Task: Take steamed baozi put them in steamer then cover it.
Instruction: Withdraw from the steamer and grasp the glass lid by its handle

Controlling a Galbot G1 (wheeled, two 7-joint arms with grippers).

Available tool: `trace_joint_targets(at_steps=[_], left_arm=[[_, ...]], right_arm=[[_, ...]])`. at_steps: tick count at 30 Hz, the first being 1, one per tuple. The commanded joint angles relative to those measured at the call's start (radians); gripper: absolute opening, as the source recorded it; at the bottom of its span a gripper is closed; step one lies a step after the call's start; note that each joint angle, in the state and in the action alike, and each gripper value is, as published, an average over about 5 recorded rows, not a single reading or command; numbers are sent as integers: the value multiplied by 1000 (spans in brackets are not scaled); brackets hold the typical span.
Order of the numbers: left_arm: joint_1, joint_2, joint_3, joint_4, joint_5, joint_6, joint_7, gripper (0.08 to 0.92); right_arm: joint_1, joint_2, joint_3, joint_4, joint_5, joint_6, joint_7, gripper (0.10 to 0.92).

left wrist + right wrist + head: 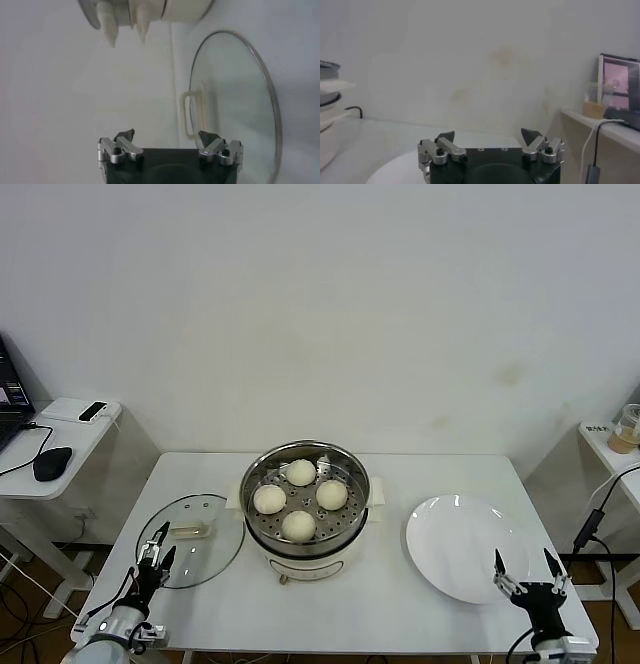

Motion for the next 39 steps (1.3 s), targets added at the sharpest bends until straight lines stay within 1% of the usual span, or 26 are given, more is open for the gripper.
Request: trace_joint_targets(at_steps=[1, 20, 35, 37, 39], left_arm=[[-125, 11, 45, 95, 44, -6, -11, 823], [-247, 4, 113, 243, 38, -10, -23, 823], [-300, -14, 126, 283, 39, -6, -14, 823], [-301, -13, 128, 286, 39, -6, -8, 814], [-303, -13, 129, 292, 38, -6, -2, 779]], right_arm=[[-55, 24, 8, 23, -21, -1, 6, 823], [-68, 52, 9, 22, -58, 4, 3, 823], [-64, 45, 6, 6, -65, 5, 1, 823], [-63, 44, 6, 3, -66, 5, 0, 823], [-61, 43, 4, 1, -66, 5, 0, 823]])
